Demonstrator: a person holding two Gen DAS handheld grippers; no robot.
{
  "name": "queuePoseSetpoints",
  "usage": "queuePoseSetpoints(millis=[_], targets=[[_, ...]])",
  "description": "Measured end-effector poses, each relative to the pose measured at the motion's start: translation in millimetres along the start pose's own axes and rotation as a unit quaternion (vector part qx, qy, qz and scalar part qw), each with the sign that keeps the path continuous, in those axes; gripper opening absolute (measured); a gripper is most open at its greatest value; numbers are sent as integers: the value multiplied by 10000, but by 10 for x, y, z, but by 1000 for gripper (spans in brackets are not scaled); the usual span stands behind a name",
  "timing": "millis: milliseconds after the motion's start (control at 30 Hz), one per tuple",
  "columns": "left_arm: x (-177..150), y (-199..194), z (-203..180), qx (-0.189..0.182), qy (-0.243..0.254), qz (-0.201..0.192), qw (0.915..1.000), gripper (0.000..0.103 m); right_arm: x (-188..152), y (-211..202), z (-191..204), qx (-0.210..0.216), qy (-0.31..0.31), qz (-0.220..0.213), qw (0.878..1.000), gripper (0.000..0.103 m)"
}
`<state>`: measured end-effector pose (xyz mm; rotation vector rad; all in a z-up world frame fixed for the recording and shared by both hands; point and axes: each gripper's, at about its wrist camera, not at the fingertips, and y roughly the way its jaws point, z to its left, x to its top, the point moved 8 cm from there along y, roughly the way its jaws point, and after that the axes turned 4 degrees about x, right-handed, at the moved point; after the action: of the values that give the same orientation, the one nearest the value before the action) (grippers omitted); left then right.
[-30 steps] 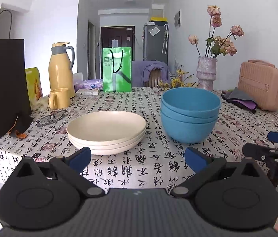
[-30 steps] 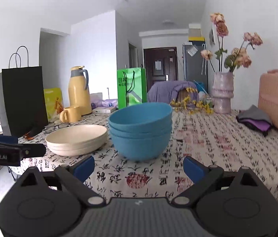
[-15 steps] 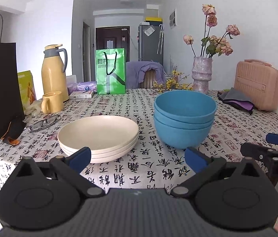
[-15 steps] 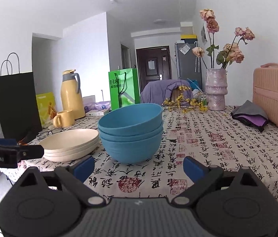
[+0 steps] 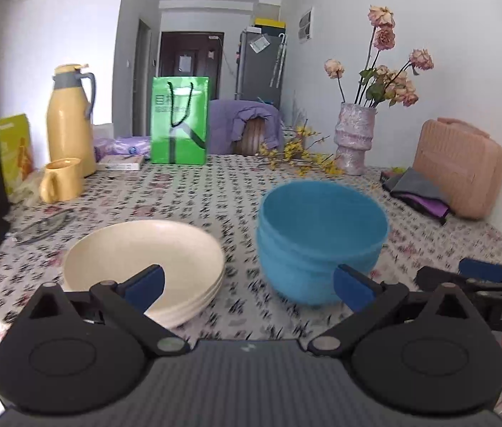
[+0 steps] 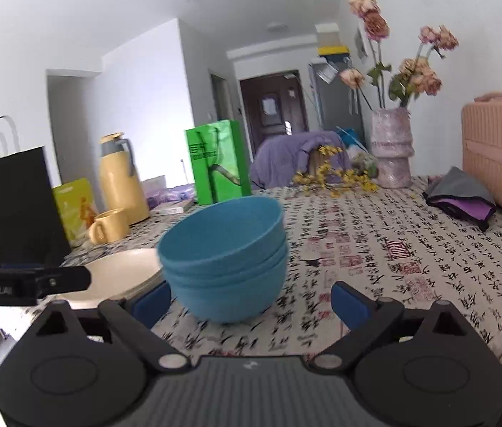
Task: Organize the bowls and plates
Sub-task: 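Close both tools on the rim of the three-bowl stack, then lift the bowl stack with both tools and carry it over the cream plates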
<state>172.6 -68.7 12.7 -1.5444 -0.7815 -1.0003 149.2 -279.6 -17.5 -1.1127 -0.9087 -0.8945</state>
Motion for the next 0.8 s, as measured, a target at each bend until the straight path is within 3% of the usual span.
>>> queuePoseSetpoints(millis=[200, 500, 600, 800], targets=[[265, 439, -42, -496, -415, 373, 9972, 103, 303, 371, -254, 302, 655, 344, 9968, 96], [263, 1265, 19, -889, -1156, 1402, 9793, 98, 382, 1115, -523, 722, 1588, 1003, 9795, 89], [208, 1435, 37, -950, -1221, 1608, 9748, 90, 336, 1336, -590, 909, 1917, 1251, 9692, 72], [65, 1693, 33, -1381, -1641, 2232, 9509, 69, 167, 1662, -665, 1188, 2487, 1681, 9464, 57]])
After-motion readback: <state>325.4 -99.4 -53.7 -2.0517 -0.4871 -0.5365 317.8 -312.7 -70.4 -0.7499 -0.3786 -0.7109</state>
